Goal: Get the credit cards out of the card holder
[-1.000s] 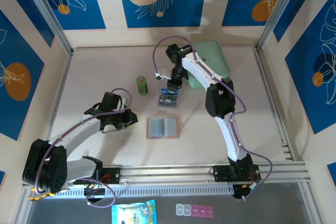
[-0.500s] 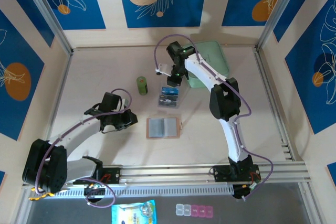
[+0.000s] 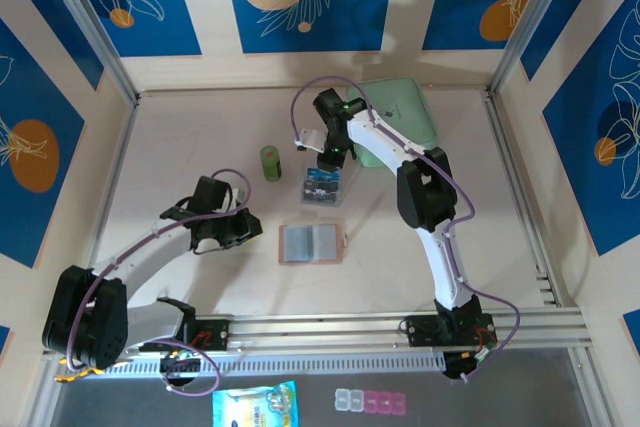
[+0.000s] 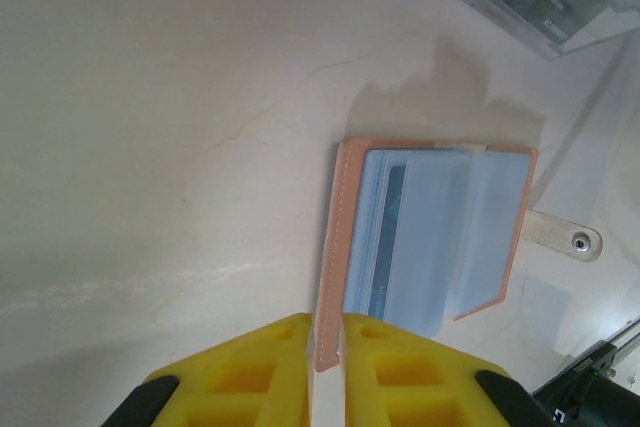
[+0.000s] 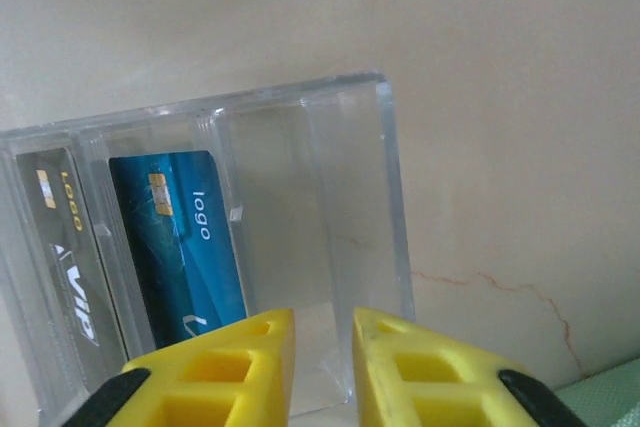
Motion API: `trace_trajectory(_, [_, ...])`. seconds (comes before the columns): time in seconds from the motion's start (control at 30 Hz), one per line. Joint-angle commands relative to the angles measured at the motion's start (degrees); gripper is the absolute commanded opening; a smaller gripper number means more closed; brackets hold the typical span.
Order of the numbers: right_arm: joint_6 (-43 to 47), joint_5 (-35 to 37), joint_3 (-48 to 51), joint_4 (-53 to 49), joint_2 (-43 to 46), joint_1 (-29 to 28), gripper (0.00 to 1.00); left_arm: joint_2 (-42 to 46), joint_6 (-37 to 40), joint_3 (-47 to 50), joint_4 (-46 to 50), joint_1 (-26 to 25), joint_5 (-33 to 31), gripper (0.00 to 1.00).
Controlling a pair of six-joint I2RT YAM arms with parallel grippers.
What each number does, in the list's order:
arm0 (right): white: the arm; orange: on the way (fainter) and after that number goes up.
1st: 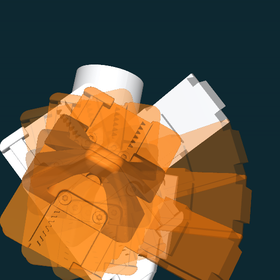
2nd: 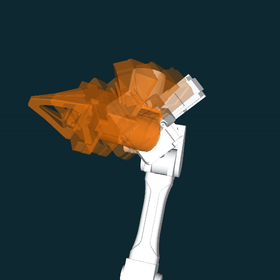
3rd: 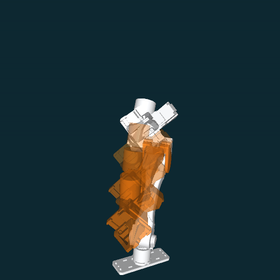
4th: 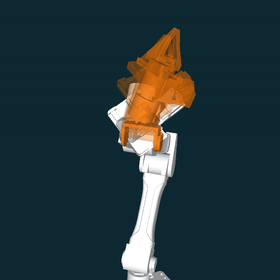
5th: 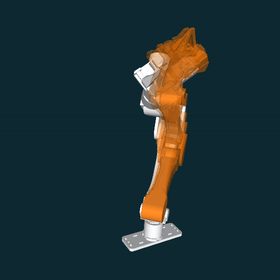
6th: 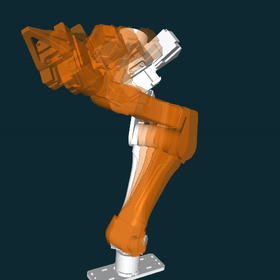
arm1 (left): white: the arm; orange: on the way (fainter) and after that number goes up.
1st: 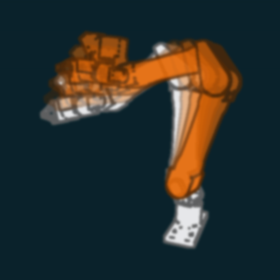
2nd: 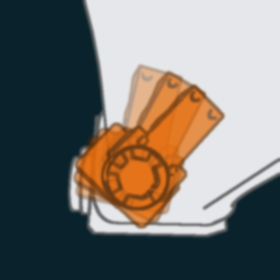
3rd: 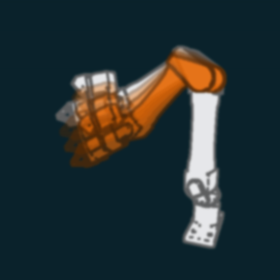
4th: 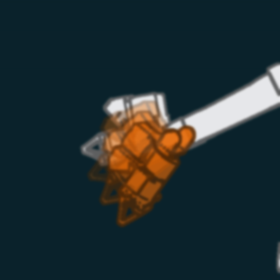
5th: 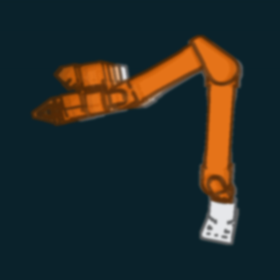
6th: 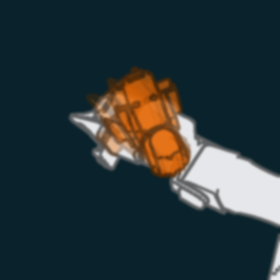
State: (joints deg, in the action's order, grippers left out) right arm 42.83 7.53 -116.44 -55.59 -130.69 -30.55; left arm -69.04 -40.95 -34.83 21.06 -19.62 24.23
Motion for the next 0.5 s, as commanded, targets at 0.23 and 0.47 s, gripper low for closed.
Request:
trace_trajectory(0.23, [-3.1,0.6,1.9,3.2,6.2,-1.0,0.28,1.6,0.6,1.3,-0.1,0.8,1.3,0.15])
trace_trajectory(0.47, [-23.4,-4.1,7.8,4.2,11.7,-2.7,0.26,-0.1,-0.4,1.6,-3.6,0.7,2.8,0.15])
